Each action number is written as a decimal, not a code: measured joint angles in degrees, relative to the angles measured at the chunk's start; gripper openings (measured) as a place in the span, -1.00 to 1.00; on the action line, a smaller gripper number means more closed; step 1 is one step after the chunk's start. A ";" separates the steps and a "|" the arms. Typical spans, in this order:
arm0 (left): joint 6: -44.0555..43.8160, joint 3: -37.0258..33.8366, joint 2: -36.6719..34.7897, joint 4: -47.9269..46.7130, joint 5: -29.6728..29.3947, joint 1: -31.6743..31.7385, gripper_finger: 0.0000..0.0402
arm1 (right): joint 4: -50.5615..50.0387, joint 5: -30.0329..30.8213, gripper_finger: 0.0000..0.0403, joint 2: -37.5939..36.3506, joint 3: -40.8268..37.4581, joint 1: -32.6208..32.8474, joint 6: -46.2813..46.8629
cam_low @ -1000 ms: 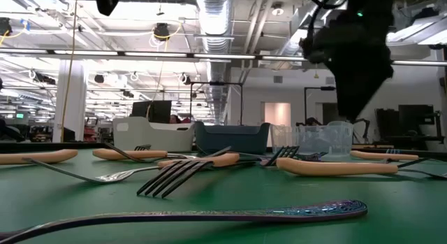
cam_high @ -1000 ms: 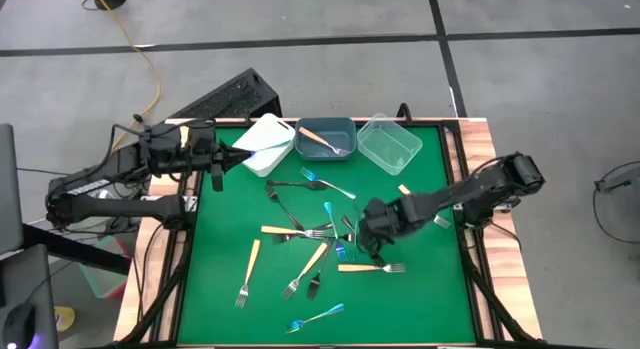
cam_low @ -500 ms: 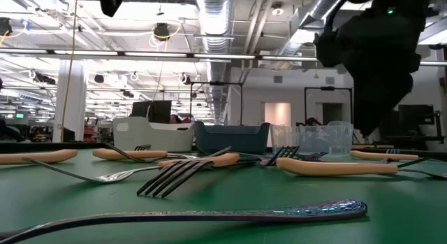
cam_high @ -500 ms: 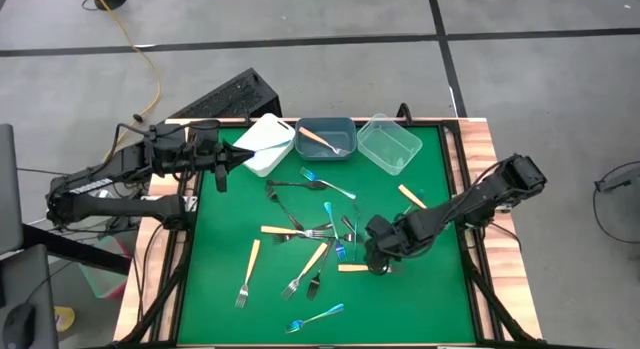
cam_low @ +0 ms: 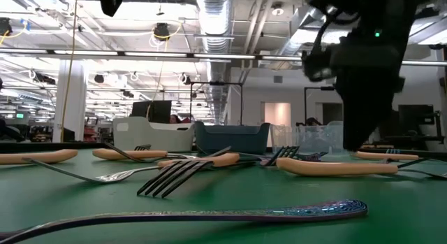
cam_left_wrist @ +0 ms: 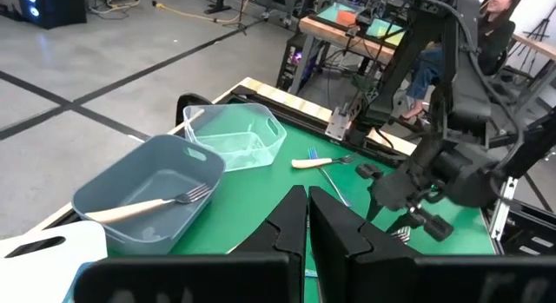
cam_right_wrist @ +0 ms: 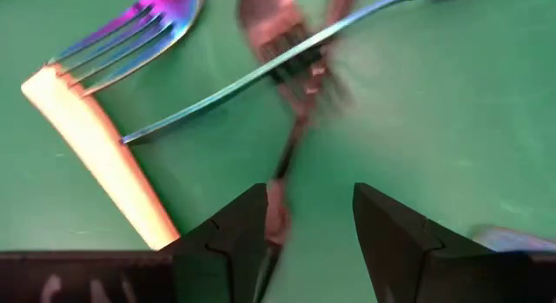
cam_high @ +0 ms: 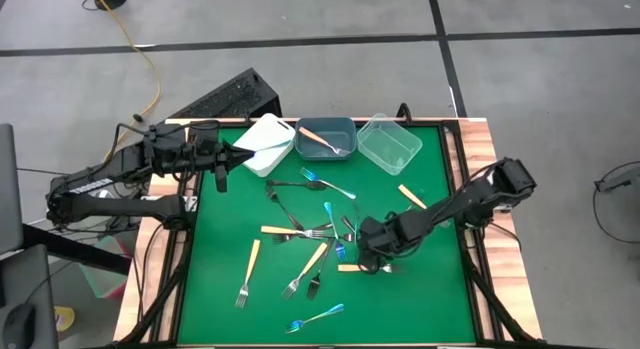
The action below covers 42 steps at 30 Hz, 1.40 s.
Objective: Sort silverware by color (type)
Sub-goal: Put the black fork into the transparent bin
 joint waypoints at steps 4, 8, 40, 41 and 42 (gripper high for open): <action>0.00 0.00 0.02 -0.07 -0.10 0.00 -1.00 | 0.96 -1.58 -0.07 3.15 0.06 0.10 -0.25; 0.00 0.00 0.02 -0.09 -0.42 0.00 -1.00 | 1.16 -1.61 -0.07 3.50 0.17 -0.03 -0.25; 1.37 0.00 0.02 -0.59 -1.59 0.00 -1.00 | 0.84 -6.05 -0.58 7.06 0.39 -6.72 -8.74; 1.50 0.00 0.02 -0.59 -1.73 0.00 -1.00 | 0.66 -6.13 -0.66 7.06 0.36 -6.81 -8.23; 1.54 0.00 0.02 -0.59 -1.77 0.00 -1.00 | 0.51 -6.24 -0.74 7.06 0.37 -6.83 -7.48</action>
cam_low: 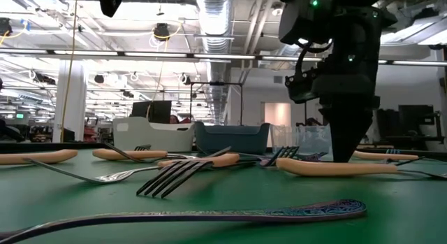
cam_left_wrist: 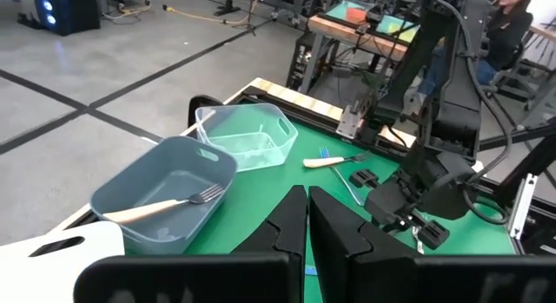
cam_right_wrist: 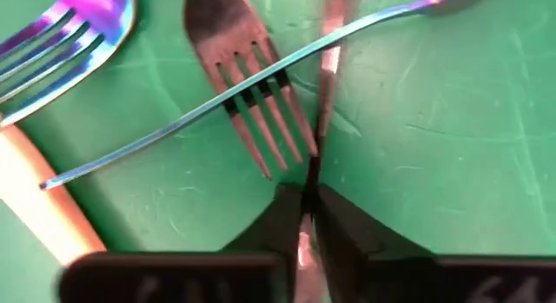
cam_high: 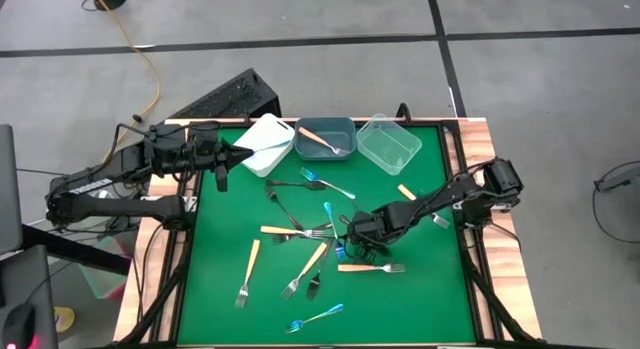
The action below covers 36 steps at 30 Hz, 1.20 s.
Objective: Sort silverware by color (type)
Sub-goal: Put the black fork into the transparent bin
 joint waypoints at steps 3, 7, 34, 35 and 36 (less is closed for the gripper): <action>0.01 0.00 0.00 0.00 0.00 0.00 -1.00 | -1.33 -0.19 -0.93 -0.36 0.83 0.04 1.48; 0.49 0.01 0.00 0.00 0.00 0.01 -1.00 | -4.32 -1.02 -0.93 -0.43 3.53 0.02 1.90; 1.47 0.02 0.00 0.11 -0.08 0.00 -1.00 | -46.12 13.95 -0.98 -15.12 22.27 -1.41 9.37; 1.46 0.02 0.00 0.11 -0.20 0.01 -1.00 | -45.82 16.87 -0.98 -16.17 22.33 -2.00 9.73; 1.45 0.02 -0.01 0.13 -0.22 0.01 -1.00 | -45.84 19.79 -0.99 -17.21 22.37 -2.71 10.09</action>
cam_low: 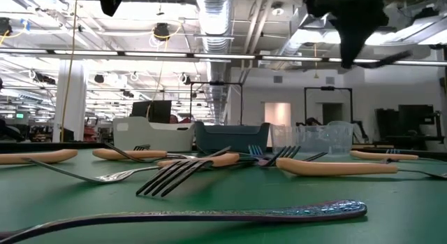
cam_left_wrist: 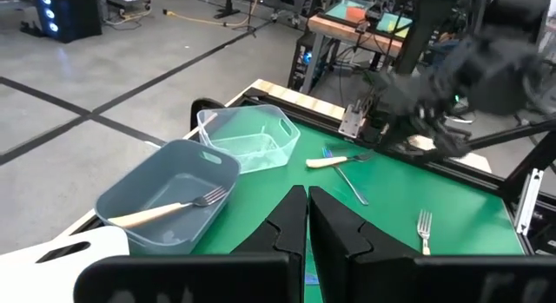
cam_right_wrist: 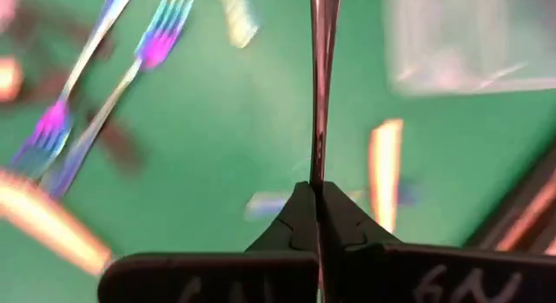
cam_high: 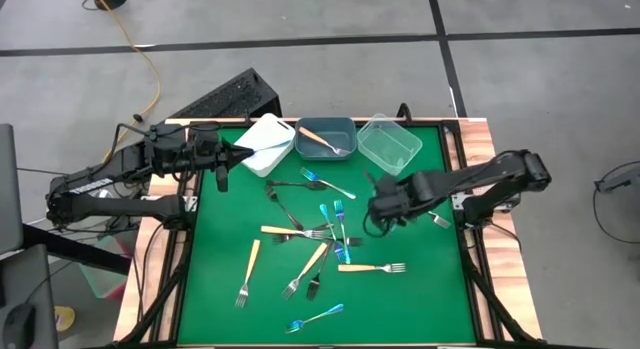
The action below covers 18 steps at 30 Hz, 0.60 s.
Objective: Sort silverware by color (type)
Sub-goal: Put the black fork into the transparent bin
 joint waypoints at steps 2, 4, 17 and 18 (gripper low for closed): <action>0.02 0.00 0.01 0.01 -0.26 0.01 -1.00 | -0.25 5.16 -0.99 -2.52 -0.02 -1.68 0.55; 0.02 0.00 -0.01 0.02 -0.45 0.01 -1.00 | 0.25 10.81 -0.99 -4.40 0.01 -3.80 0.13; -0.04 0.00 0.00 0.07 -2.48 0.01 -1.00 | 24.45 22.02 -0.98 -8.38 -7.52 -24.75 -23.90; -0.04 0.00 0.00 0.06 -2.84 0.01 -1.00 | 26.61 21.26 -0.98 -8.38 -9.01 -26.17 -25.55</action>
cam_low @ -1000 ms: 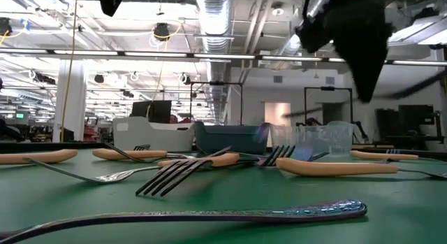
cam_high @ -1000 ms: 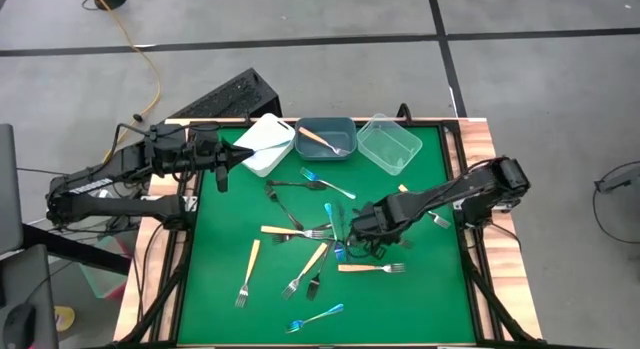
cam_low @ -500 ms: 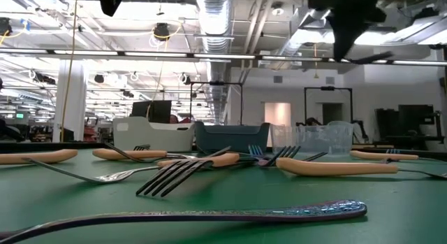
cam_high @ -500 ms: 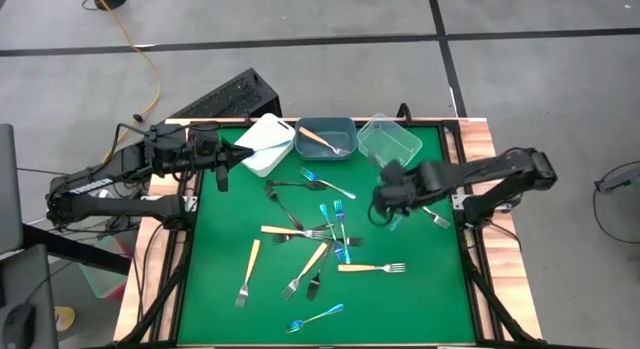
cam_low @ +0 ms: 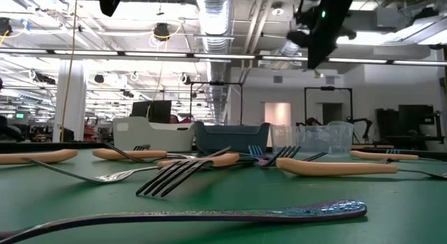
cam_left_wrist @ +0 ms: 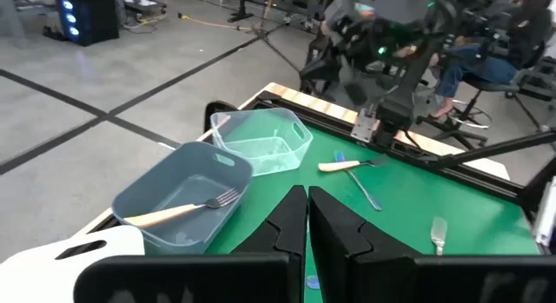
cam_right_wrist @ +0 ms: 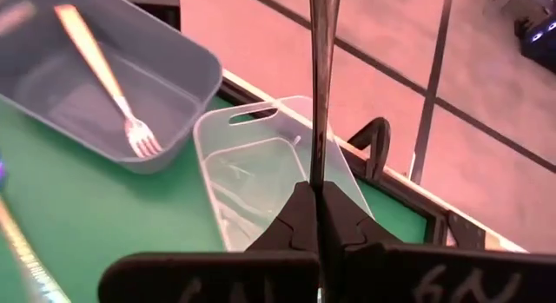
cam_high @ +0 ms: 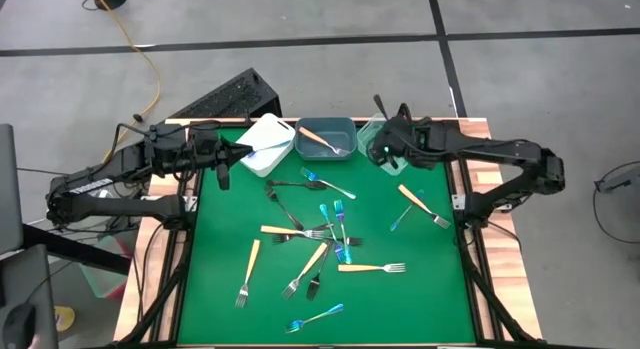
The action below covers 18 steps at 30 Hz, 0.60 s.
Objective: Sort silverware by color (type)
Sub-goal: Put the black fork into the transparent bin
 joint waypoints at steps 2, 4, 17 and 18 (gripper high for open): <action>0.00 0.00 0.01 -0.02 -0.15 0.00 -1.00 | 3.70 -1.39 -0.98 -0.29 -3.12 -2.51 -1.92; -0.01 0.00 0.00 -0.04 -0.16 0.00 -1.00 | 9.35 -3.47 -0.98 -1.32 -6.63 -4.74 -5.67; -0.59 0.00 0.01 -0.10 -4.59 0.00 -1.00 | 41.36 -17.10 -0.96 -5.09 -25.52 -17.53 -14.82; -0.59 0.00 -0.01 -0.09 -4.63 0.00 -1.00 | 42.82 -17.17 -0.96 -4.63 -26.34 -17.72 -14.89</action>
